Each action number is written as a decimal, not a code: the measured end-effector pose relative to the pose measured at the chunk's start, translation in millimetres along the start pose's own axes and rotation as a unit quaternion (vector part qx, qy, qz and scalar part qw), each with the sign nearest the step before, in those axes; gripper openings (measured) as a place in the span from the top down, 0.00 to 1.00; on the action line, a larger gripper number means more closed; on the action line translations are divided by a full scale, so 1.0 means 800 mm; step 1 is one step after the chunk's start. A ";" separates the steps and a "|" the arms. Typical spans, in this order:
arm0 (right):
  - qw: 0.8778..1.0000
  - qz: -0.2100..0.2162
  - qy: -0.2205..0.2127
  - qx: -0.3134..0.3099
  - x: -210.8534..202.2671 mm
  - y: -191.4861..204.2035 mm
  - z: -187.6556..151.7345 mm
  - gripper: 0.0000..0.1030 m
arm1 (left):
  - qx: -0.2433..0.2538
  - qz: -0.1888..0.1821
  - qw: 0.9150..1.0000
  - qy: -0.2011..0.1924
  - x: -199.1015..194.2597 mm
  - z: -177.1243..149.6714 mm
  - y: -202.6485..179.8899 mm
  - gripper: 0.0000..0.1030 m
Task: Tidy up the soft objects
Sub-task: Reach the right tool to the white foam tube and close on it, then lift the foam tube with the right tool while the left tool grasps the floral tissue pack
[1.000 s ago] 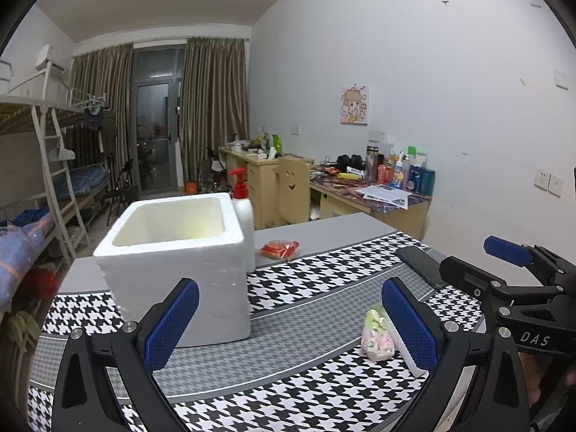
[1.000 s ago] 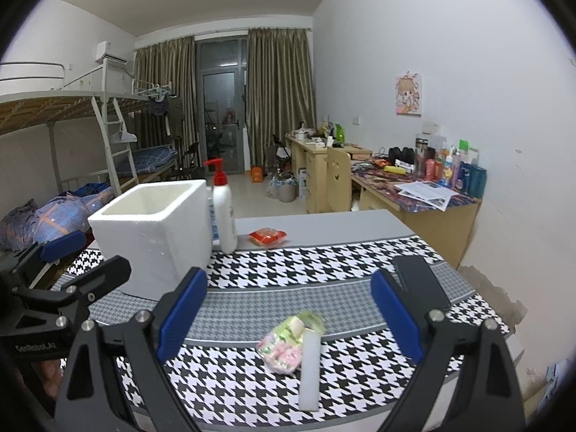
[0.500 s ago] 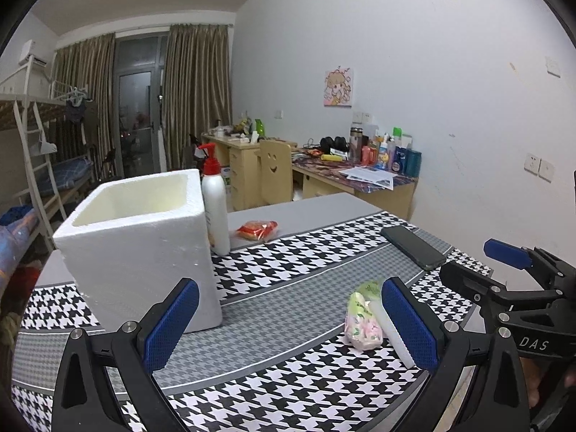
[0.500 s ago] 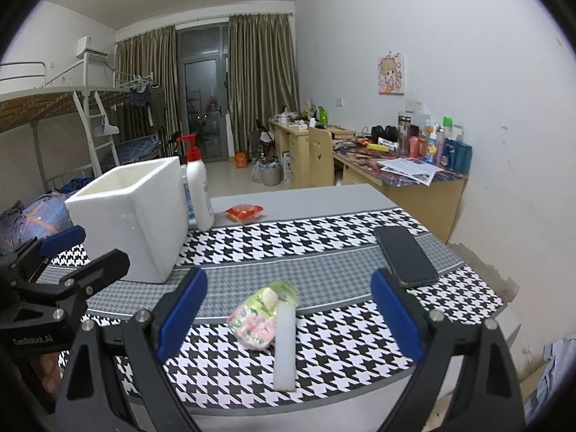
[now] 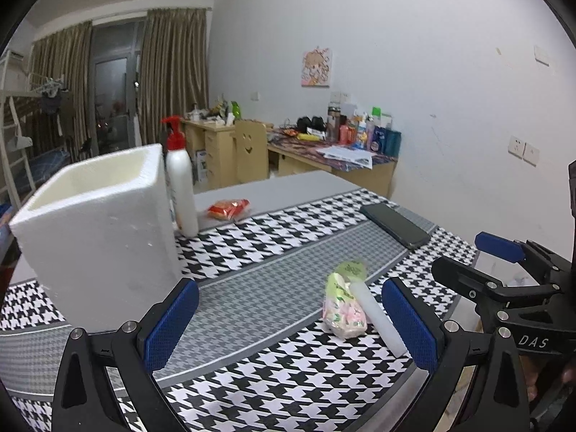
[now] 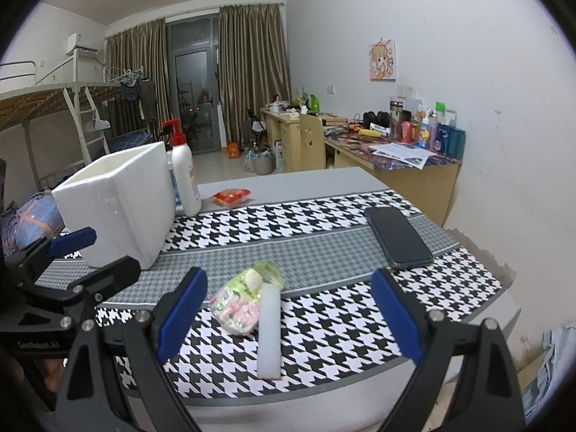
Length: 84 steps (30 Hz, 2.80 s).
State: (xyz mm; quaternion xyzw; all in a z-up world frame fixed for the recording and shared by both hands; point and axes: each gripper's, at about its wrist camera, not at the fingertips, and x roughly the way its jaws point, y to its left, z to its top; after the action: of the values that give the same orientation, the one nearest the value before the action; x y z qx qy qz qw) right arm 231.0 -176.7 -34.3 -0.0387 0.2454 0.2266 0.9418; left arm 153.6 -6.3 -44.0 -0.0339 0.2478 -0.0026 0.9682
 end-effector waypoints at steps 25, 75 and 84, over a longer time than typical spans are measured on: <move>0.998 0.019 0.051 -0.014 0.042 -0.003 -0.038 0.08 | -0.011 -0.002 0.999 0.043 0.039 -0.020 0.007 0.01; 0.989 0.071 0.123 -0.043 0.074 -0.004 -0.072 0.85 | 0.030 0.025 0.993 0.111 0.097 -0.035 -0.029 0.01; 0.993 0.069 0.100 0.002 0.058 -0.033 -0.063 0.85 | 0.059 0.012 0.992 0.113 0.108 -0.030 -0.062 0.02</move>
State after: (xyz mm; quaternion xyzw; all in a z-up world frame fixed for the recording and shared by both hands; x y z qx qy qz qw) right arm 256.9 -190.7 -101.8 -0.0423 0.3406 0.2854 0.8948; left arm 218.7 -59.3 -103.0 0.0271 0.3550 -0.0091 0.9344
